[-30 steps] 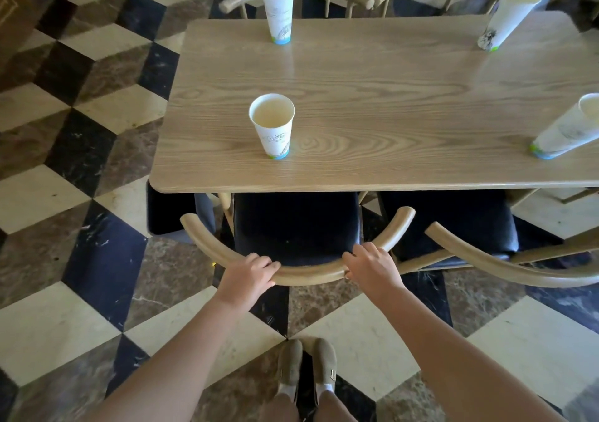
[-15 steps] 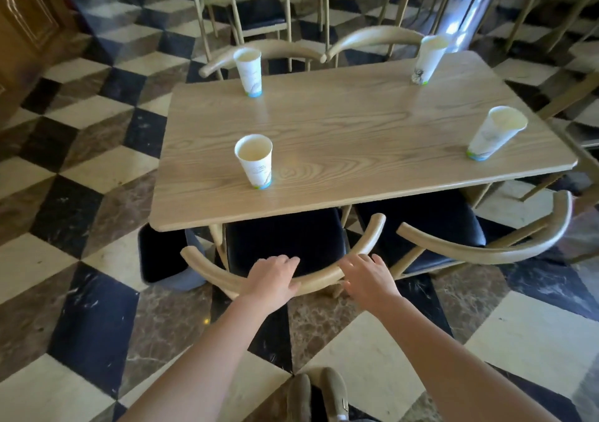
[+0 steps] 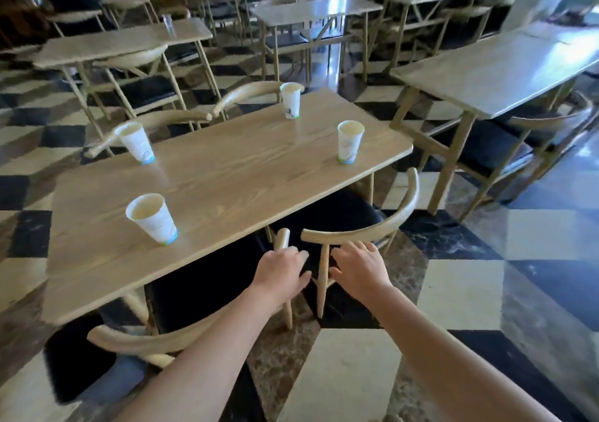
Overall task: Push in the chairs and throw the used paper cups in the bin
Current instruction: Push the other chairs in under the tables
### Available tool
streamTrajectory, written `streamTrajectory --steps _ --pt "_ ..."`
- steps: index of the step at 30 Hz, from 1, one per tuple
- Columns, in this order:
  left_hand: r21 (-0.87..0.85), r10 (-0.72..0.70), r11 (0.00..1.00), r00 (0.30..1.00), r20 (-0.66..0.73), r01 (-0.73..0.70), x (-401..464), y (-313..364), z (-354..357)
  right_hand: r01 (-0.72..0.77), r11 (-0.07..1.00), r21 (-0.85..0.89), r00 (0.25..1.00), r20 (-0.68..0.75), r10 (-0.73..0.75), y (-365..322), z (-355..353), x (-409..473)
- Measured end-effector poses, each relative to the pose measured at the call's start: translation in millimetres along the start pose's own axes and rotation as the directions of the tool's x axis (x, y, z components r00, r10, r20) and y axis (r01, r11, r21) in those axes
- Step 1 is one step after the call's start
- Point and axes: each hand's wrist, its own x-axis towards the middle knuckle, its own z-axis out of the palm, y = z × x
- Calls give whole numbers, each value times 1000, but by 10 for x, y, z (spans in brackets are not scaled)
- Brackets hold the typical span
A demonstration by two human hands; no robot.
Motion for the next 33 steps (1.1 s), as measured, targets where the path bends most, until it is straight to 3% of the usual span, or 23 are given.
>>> streamTrajectory --steps 16,28,33 --pt "-89 103 990 992 -66 -109 1540 2643 519 -246 968 -50 963 97 250 2982 -324 -850" --pt "-55 111 992 994 -7 -111 3040 3253 727 -281 959 -36 955 86 283 4343 -275 -215" --pt "-138 103 985 994 -20 -105 3935 3284 775 -301 953 -47 950 79 303 4940 -445 420"
